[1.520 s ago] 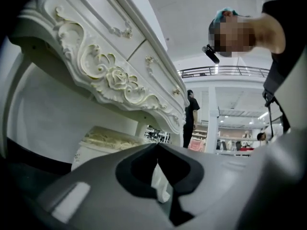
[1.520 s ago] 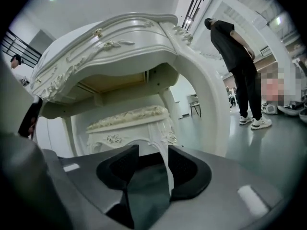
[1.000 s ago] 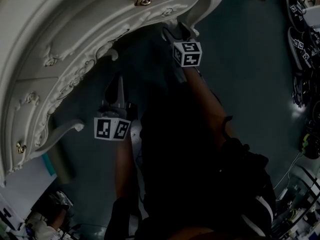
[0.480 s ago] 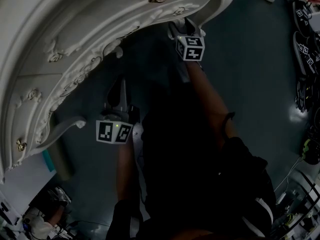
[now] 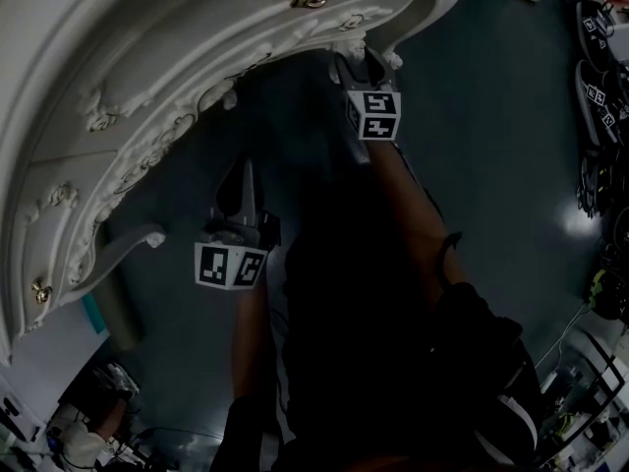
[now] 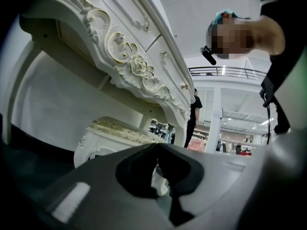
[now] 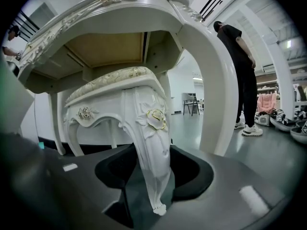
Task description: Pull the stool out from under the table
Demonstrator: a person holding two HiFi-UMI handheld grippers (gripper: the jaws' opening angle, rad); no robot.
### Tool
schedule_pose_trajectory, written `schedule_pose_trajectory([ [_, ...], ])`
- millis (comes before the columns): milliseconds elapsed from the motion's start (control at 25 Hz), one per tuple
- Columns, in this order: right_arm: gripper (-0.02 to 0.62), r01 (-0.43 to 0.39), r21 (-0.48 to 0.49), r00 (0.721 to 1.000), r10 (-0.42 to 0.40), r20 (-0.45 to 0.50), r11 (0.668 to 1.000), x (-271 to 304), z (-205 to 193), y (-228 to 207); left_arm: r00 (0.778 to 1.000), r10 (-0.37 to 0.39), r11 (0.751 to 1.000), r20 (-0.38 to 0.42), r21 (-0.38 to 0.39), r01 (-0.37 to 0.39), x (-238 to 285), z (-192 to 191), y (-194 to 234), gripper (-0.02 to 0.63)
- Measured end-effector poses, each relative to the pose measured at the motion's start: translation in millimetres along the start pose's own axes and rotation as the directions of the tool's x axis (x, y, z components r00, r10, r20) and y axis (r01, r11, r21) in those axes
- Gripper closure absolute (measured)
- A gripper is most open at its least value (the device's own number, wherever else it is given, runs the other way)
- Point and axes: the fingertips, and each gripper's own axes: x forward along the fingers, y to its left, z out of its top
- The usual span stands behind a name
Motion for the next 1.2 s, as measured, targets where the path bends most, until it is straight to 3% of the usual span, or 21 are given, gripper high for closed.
schedule_pose_trajectory([
  [160,0.374,0.020,0.014,0.999,-0.020,-0.040,1.000,-17.2,-5.3,6.9,1.000,0.014,1.000,-0.020,0.014,-0.014,-0.6,12.8,-13.1,0.598],
  [360,0.383,0.058,0.012,0.993,-0.057,-0.106,0.998,-48.4,-17.3,12.8,0.999,-0.035,0.999,-0.039,0.036,0.037,2.6,35.5,-50.1,0.598],
  [600,0.399,0.043,0.006,0.988,-0.042,-0.149,0.999,-73.6,-25.9,22.1,0.997,-0.071,0.997,-0.043,0.027,0.072,-7.3,52.3,-80.7,0.598],
  [960,0.403,-0.006,0.021,0.978,0.011,-0.210,1.000,-112.4,-39.5,50.3,0.997,-0.012,0.999,-0.082,-0.036,0.009,-46.9,62.9,-92.2,0.598],
  [1080,0.368,-0.058,0.033,0.981,0.063,-0.183,0.998,-122.5,-36.5,51.5,0.994,-0.028,0.999,-0.101,-0.041,0.024,-49.6,66.1,-102.7,0.598],
  [1200,0.249,-0.118,0.047,0.980,0.124,-0.154,0.992,-116.9,-26.3,43.1,0.994,-0.053,0.998,-0.099,-0.039,0.049,-45.3,69.3,-109.2,0.598],
])
